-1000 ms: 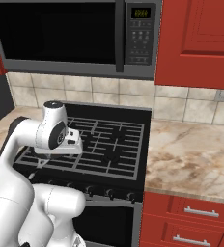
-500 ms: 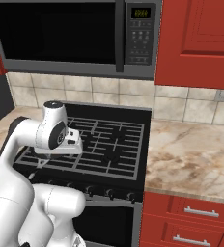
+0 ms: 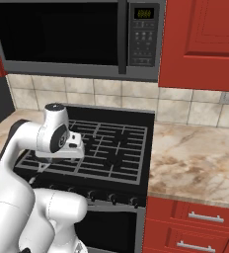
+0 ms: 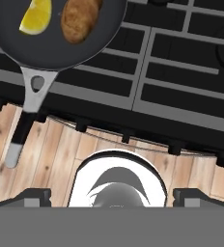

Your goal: Put the lemon wedge and potato in the pan. Then turn on the front left burner and set the heat to medium.

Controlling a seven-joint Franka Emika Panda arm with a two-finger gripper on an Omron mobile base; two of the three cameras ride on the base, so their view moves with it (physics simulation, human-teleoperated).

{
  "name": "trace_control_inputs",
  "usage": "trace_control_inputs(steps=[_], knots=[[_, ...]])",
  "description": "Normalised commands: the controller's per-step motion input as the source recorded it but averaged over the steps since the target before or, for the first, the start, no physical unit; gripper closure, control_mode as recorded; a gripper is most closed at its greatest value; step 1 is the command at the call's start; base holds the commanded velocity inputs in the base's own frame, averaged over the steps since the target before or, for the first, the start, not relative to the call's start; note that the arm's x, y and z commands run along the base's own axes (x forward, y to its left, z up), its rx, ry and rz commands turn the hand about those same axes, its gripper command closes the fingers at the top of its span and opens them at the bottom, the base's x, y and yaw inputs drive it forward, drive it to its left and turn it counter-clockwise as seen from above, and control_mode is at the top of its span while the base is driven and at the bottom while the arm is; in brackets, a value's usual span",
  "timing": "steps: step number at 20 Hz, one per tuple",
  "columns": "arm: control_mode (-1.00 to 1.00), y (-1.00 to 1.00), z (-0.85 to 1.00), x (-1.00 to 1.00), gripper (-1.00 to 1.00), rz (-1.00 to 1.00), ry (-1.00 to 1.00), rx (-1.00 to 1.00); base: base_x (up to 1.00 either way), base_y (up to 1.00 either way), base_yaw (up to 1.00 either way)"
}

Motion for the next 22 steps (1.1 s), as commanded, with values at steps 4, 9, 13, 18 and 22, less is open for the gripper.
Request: trace_control_inputs(steps=[4,9,13,18,22], knots=[[1.00,0.00,0.00,0.00,-1.00,0.00,0.00,0.00,0.02,-0.13,-0.03],[1.00,0.00,0.00,0.00,-1.00,0.00,0.00,0.00,0.03,-0.45,-0.07],[1.00,0.00,0.00,0.00,-1.00,0.00,0.00,0.00,0.09,-0.36,-0.05],[1.00,0.00,0.00,0.00,-1.00,0.00,0.00,0.00,0.09,-0.26,-0.01],[1.00,0.00,0.00,0.00,-1.00,0.00,0.00,0.00,0.10,-0.23,0.00]])
